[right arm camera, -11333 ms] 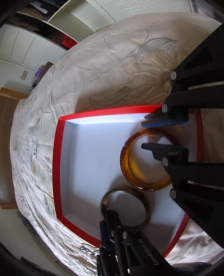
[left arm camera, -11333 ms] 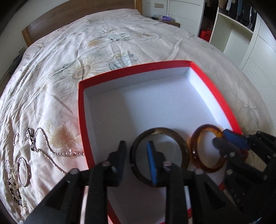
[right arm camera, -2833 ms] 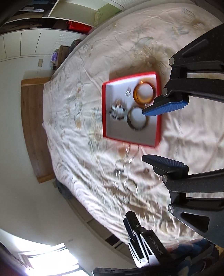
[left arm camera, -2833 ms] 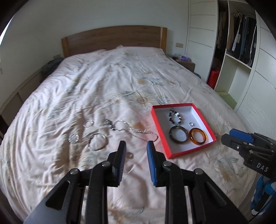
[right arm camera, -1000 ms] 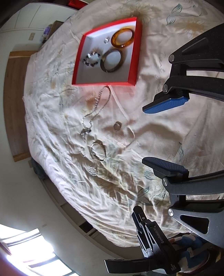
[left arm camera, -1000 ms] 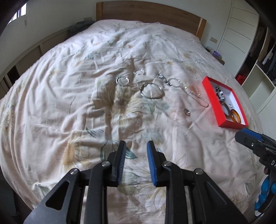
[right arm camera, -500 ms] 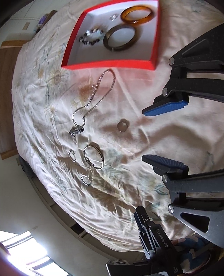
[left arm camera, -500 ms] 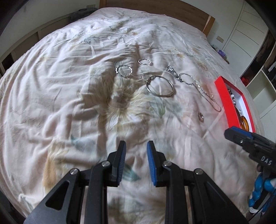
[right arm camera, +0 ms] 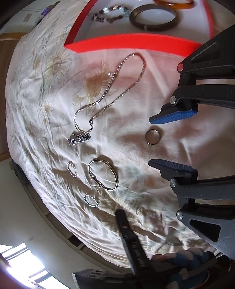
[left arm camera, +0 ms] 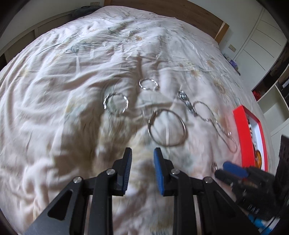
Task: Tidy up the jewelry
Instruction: 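Grasp the plain silver bangle with the left tool while the right tool grasps a silver ring, then carry the silver bangle with the left tool while the right tool carries the ring over the red box, then open the left tool to drop the bangle while the right tool releases the ring into the box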
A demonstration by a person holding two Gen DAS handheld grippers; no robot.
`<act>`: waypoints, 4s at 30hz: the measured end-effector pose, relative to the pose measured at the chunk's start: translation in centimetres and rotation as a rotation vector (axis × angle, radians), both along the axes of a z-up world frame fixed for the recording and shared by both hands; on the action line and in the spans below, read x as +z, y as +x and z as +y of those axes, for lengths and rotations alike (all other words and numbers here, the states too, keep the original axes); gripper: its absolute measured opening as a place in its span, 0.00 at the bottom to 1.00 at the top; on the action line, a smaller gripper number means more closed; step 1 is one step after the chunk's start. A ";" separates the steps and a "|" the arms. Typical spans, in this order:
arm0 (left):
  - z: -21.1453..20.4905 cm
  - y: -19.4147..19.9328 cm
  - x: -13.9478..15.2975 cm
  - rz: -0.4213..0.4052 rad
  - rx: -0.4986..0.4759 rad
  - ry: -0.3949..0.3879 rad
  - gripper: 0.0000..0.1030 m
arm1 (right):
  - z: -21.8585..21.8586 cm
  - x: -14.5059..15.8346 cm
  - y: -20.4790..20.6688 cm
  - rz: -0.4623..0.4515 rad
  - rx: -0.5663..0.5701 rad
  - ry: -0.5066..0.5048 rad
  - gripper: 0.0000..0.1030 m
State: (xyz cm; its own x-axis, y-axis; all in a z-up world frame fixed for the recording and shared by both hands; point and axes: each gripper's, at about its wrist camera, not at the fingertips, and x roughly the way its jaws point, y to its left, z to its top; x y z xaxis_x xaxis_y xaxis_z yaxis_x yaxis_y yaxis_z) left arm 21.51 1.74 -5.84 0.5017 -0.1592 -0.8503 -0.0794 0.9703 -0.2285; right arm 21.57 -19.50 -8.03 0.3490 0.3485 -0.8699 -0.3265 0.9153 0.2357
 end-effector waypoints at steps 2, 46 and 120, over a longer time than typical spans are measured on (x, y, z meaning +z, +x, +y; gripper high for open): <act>0.0 1.1 -0.3 -0.002 0.007 -0.007 0.23 | 0.2 -0.6 0.3 0.009 0.002 -0.005 0.36; -0.5 -1.9 3.4 -0.019 -0.041 -0.065 0.06 | 0.5 4.5 -6.4 -0.064 0.051 0.061 0.20; -32.7 4.4 0.3 -0.004 -0.478 0.205 0.07 | -25.0 0.7 -2.4 -0.063 -0.305 -0.109 0.22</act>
State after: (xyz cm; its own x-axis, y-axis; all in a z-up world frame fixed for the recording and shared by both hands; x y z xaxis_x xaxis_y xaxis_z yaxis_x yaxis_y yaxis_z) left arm 25.96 -30.95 -5.56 0.4174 -0.2015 -0.8861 0.3838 0.9229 -0.0291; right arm 19.15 -44.48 -7.37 0.4771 0.1256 -0.8699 -0.0443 0.9919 0.1189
